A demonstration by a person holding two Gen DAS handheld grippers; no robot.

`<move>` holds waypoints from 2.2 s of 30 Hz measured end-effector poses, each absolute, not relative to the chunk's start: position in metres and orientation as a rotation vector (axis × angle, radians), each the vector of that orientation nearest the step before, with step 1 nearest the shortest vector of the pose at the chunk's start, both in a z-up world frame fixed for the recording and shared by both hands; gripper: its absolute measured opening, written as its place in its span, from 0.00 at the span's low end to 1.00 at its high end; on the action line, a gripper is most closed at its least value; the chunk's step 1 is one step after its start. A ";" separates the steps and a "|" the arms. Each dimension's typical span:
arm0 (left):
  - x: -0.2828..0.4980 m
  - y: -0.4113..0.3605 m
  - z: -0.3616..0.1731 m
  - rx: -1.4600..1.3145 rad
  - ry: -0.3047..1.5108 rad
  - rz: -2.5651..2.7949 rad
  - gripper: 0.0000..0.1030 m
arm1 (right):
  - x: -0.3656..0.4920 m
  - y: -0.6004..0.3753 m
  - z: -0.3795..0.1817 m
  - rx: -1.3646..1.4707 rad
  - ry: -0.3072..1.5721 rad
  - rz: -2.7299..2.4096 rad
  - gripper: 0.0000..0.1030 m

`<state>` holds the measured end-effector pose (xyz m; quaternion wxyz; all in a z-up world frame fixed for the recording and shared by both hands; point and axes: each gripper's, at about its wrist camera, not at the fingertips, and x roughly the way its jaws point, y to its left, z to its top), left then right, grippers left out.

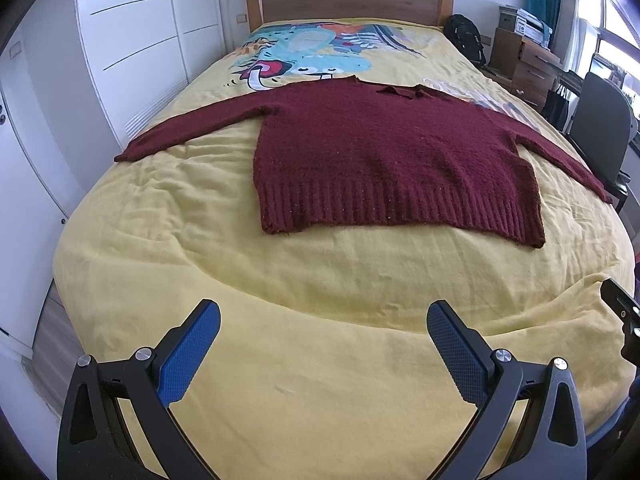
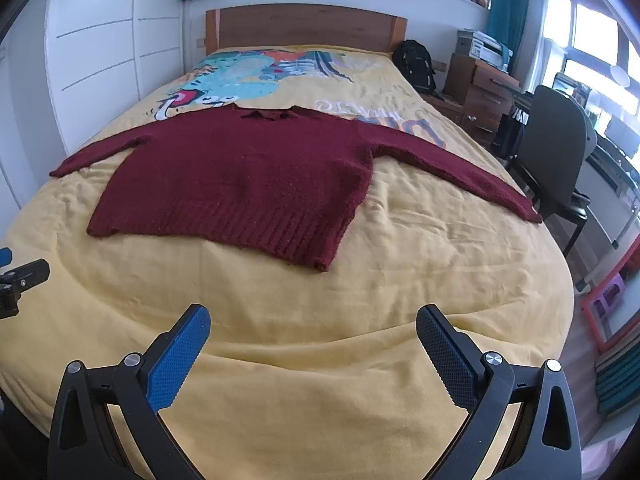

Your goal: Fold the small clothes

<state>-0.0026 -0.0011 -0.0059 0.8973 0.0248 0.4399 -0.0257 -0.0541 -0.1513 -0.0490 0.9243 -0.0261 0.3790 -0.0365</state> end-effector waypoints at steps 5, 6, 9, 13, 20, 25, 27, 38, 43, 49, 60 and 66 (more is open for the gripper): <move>-0.002 -0.001 -0.008 0.047 0.922 -0.053 0.99 | -0.052 -0.152 -0.051 -0.052 0.783 -0.074 1.00; -0.001 0.000 -0.008 0.047 0.924 -0.054 0.99 | -0.052 -0.152 -0.051 -0.050 0.784 -0.073 1.00; -0.001 -0.001 -0.009 0.046 0.931 -0.056 0.99 | -0.052 -0.153 -0.052 -0.049 0.784 -0.073 1.00; 0.000 0.000 -0.010 0.044 0.941 -0.053 0.99 | -0.051 -0.153 -0.054 -0.044 0.789 -0.073 1.00; 0.002 0.000 -0.011 0.040 0.951 -0.050 0.99 | -0.049 -0.156 -0.056 -0.036 0.793 -0.076 1.00; 0.002 0.001 -0.013 0.037 0.965 -0.054 0.99 | -0.048 -0.158 -0.058 -0.032 0.798 -0.079 1.00; 0.002 0.002 -0.014 0.027 0.974 -0.049 0.99 | -0.047 -0.159 -0.058 -0.028 0.800 -0.081 1.00; 0.006 -0.004 -0.016 0.045 1.003 -0.068 0.99 | -0.040 -0.168 -0.060 0.007 0.811 -0.084 1.00; 0.011 -0.006 -0.014 0.061 1.000 -0.067 0.99 | -0.034 -0.174 -0.058 0.022 0.808 -0.086 1.00; 0.022 -0.010 -0.008 0.065 1.010 -0.078 0.99 | -0.023 -0.183 -0.055 0.041 0.806 -0.095 1.00; 0.049 -0.019 0.006 0.032 1.030 -0.106 0.99 | -0.001 -0.215 -0.047 0.104 0.788 -0.131 1.00; 0.067 -0.025 0.018 0.036 1.021 -0.104 0.99 | 0.010 -0.251 -0.044 0.167 0.772 -0.192 1.00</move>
